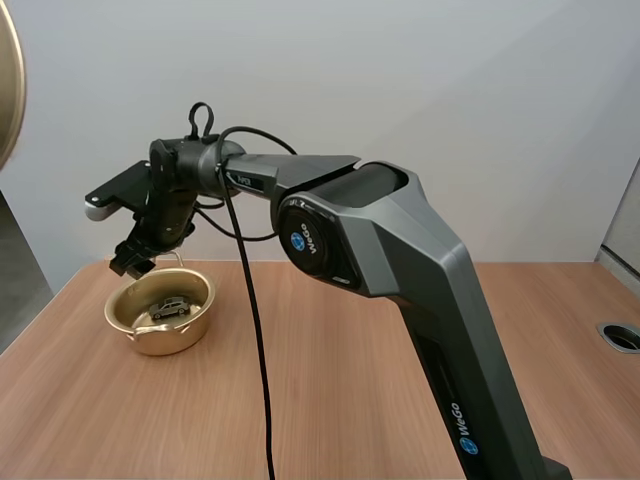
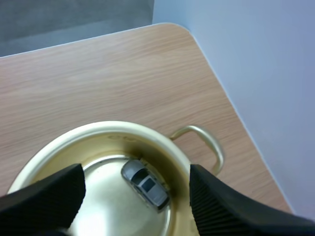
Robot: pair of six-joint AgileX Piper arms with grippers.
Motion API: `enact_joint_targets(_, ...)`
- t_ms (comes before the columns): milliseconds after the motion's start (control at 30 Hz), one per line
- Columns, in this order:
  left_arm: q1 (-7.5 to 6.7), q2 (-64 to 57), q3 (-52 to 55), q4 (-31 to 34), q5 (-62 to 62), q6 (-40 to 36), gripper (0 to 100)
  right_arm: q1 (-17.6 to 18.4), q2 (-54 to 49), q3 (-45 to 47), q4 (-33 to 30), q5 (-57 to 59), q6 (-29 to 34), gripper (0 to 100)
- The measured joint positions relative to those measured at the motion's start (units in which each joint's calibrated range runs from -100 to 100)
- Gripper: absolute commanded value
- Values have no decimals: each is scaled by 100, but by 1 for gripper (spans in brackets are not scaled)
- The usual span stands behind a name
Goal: Open the pot, put the car inside, and close it
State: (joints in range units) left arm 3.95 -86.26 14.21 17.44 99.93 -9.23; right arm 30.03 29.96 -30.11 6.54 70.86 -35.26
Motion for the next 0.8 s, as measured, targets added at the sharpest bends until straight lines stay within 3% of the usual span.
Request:
enact_joint_targets(67, 0, 0, 0, 0, 0, 0, 0, -14, -76, -1, -231, 149, 8, 99)
enact_joint_targets(133, 0, 0, 16, 0, 0, 0, 0, -62, -189, -17, -654, 382, 59, 6)
enact_joint_targets(167, 0, 0, 113, 34, 0, 0, 0, -124, -241, -17, -880, 539, 135, 0)
enact_joint_targets(300, 0, 121, 642, 335, 7, 0, 0, -399, -509, -27, -1384, 1117, 600, 0)
enact_joint_targets(433, 0, 337, 1427, 595, 7, 0, 0, -766, -906, -31, -1364, 1939, 1077, 0)
enact_joint_targets(600, 0, 804, 2482, 471, -765, -25, 0, -1340, -1598, -31, -654, 2849, 1042, 0)
enact_joint_targets(800, 0, 1654, 3578, 129, -2367, -193, 0, -2008, -2691, 168, 358, 2914, 559, 0)
